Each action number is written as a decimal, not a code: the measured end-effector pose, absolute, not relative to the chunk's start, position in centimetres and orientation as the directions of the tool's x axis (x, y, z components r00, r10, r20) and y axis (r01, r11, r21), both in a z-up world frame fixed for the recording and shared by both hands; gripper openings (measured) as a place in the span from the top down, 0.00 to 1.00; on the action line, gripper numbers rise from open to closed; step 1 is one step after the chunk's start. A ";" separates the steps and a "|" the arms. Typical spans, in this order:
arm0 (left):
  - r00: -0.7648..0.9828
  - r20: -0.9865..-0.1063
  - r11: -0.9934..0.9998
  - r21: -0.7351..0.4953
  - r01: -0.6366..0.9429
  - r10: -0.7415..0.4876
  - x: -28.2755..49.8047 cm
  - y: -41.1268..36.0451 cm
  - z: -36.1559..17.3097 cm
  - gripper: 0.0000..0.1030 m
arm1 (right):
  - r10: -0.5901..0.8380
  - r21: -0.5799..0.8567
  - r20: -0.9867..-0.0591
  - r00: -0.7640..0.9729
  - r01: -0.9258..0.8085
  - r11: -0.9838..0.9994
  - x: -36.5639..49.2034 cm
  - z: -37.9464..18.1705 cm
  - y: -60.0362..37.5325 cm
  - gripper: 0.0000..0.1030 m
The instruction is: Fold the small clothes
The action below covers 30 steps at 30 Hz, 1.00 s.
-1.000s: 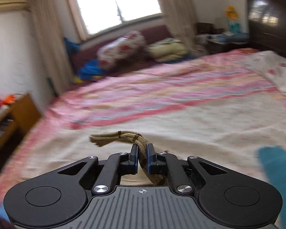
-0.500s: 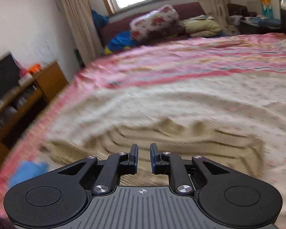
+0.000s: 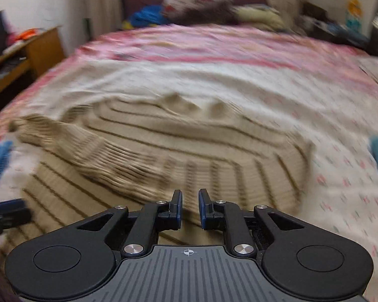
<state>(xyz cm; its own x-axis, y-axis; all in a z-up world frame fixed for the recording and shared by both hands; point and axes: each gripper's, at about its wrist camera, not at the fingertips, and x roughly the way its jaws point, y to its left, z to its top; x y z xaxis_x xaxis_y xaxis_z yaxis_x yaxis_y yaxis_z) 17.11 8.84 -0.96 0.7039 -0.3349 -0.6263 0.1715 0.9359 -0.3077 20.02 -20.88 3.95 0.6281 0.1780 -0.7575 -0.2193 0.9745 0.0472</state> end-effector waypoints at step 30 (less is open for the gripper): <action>0.732 -0.599 0.927 -0.356 0.121 -0.325 17.8 13.4 -1.4 0.60 | 0.327 0.046 -0.758 0.564 -0.455 0.890 25.4 0.5 -5.5 0.87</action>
